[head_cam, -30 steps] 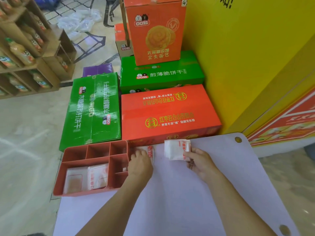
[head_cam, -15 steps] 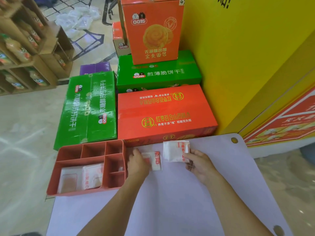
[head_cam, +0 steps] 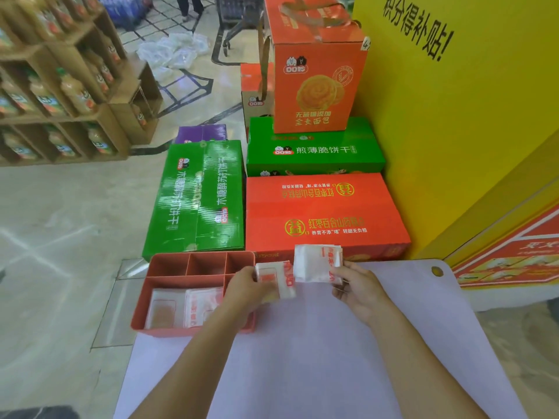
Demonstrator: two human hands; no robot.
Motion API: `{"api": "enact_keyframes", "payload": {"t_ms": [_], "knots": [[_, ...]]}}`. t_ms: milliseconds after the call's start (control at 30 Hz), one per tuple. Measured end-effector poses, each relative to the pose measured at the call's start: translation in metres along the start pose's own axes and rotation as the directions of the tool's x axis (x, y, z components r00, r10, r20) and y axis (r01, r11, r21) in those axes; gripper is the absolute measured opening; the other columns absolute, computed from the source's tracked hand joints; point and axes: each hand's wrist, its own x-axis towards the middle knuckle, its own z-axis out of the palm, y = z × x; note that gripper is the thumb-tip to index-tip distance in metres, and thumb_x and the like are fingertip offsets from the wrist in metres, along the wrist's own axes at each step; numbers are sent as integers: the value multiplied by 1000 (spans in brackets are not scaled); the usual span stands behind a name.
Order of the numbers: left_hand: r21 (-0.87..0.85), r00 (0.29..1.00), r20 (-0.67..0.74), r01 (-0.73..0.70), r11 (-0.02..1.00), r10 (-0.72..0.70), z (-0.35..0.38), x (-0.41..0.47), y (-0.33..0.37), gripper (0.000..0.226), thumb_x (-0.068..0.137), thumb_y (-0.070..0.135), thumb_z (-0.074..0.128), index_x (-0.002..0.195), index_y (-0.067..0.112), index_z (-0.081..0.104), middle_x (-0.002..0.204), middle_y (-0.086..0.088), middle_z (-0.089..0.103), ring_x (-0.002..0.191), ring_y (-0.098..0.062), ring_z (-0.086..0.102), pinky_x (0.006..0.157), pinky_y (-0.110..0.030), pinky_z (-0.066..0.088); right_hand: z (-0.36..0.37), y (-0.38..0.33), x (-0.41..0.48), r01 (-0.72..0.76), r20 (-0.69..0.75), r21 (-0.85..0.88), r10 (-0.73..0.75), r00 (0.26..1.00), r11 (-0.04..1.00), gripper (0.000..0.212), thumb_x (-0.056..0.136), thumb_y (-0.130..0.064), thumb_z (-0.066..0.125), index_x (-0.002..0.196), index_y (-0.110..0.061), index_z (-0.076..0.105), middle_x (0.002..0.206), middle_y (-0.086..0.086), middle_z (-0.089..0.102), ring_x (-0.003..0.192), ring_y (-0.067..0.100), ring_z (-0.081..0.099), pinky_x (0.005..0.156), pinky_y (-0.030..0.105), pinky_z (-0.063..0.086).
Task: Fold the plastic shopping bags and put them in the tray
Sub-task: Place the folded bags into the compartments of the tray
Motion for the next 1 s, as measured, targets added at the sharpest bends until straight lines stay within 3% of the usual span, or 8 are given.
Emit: {"api": "enact_keyframes", "payload": {"t_ms": [133, 233, 467, 533, 633, 767, 900, 1000], "knots": [[54, 996, -77, -50, 997, 54, -57, -15, 0, 20, 81, 15, 77, 95, 21, 66, 92, 3, 73, 84, -15, 71, 73, -36, 62, 36, -3, -9, 13, 57, -9, -13, 998, 1000, 25, 91, -2, 65, 115, -6, 69, 85, 6, 70, 72, 17, 58, 62, 29, 49], [79, 988, -149, -25, 997, 36, -103, -22, -10, 19, 82, 15, 76, 95, 21, 64, 92, 1, 72, 86, -18, 70, 77, -40, 61, 68, 2, -17, 20, 110, -39, -15, 994, 999, 19, 92, -1, 62, 109, -7, 70, 77, 5, 66, 67, 15, 56, 61, 29, 47], [166, 976, -216, 55, 985, -18, -176, -27, -53, 10, 81, 11, 69, 81, 20, 72, 79, 1, 76, 76, -19, 71, 70, -34, 57, 139, 28, -32, 4, 182, -111, 16, 983, 994, 16, 94, 1, 58, 103, -8, 67, 69, 2, 69, 60, 11, 58, 59, 27, 43], [273, 976, -218, 80, 959, -19, -187, -21, -66, 5, 77, 21, 67, 79, 19, 71, 77, 2, 74, 74, -18, 71, 72, -36, 60, 154, 39, -34, -3, 173, -154, 30, 985, 988, 15, 93, 1, 58, 103, -7, 66, 71, 3, 69, 60, 12, 59, 54, 26, 43], [473, 978, -207, 88, 877, 13, -196, -8, -85, 28, 67, 40, 62, 87, 21, 68, 75, 6, 71, 70, -13, 67, 68, -33, 59, 171, 55, -39, -23, 150, -215, 57, 987, 976, 12, 93, 0, 60, 100, -7, 67, 75, 4, 70, 63, 13, 59, 51, 25, 46], [591, 970, -226, 59, 804, 94, -191, -16, -79, 19, 80, 41, 64, 91, 28, 55, 84, 3, 65, 81, -23, 64, 67, -32, 49, 189, 73, -45, -27, 122, -294, 65, 990, 956, 15, 94, -3, 61, 106, -9, 68, 88, 7, 74, 69, 14, 62, 56, 26, 50], [668, 945, -276, 56, 742, 177, -188, -14, -87, 30, 84, 37, 60, 108, 19, 62, 103, -5, 57, 102, -30, 57, 79, -38, 51, 201, 83, -50, 5, 83, -391, 30, 996, 920, 21, 92, -6, 63, 111, -12, 69, 98, 5, 78, 74, 13, 69, 58, 26, 52], [646, 931, -307, 53, 761, 196, -192, -12, -92, 24, 88, 36, 57, 106, 19, 56, 105, -4, 61, 99, -29, 59, 77, -38, 50, 211, 84, -58, 53, 42, -481, -37, 998, 875, 19, 91, -4, 62, 100, -19, 69, 95, -2, 75, 76, 11, 69, 58, 23, 52]]}}
